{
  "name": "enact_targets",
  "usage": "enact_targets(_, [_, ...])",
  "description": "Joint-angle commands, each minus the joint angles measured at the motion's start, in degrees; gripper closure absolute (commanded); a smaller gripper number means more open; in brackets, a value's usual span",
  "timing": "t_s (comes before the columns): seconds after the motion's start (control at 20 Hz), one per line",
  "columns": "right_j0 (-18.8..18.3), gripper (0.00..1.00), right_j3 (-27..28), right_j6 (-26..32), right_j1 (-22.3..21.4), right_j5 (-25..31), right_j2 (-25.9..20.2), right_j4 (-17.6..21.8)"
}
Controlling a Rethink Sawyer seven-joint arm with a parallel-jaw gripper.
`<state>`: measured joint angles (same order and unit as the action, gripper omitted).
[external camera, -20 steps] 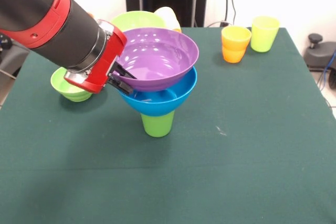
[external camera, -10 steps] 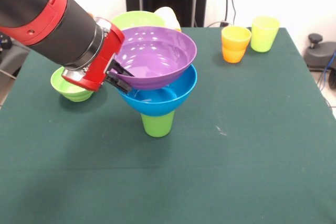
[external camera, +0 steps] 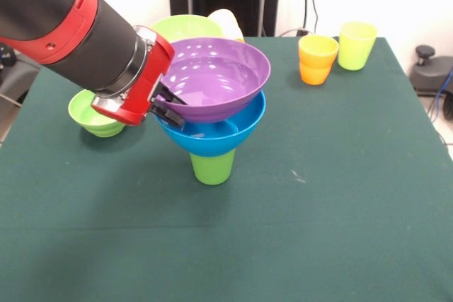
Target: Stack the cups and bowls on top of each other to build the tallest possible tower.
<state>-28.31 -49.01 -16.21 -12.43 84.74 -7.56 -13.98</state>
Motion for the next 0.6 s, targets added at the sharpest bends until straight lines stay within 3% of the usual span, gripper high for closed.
enact_targets(0.05, [-0.8,1.00,-4.9,4.9,-1.3,-3.4,-6.5,4.1])
enact_targets(0.15, [-0.9,1.00,-5.0,4.7,-1.4,-3.4,-6.7,4.3])
enact_targets(0.2, [-1.0,0.00,-5.2,4.6,-1.4,-3.5,-7.0,4.4])
enact_targets(0.6, [-1.1,0.00,-5.3,4.0,-1.5,-3.6,-7.3,4.6])
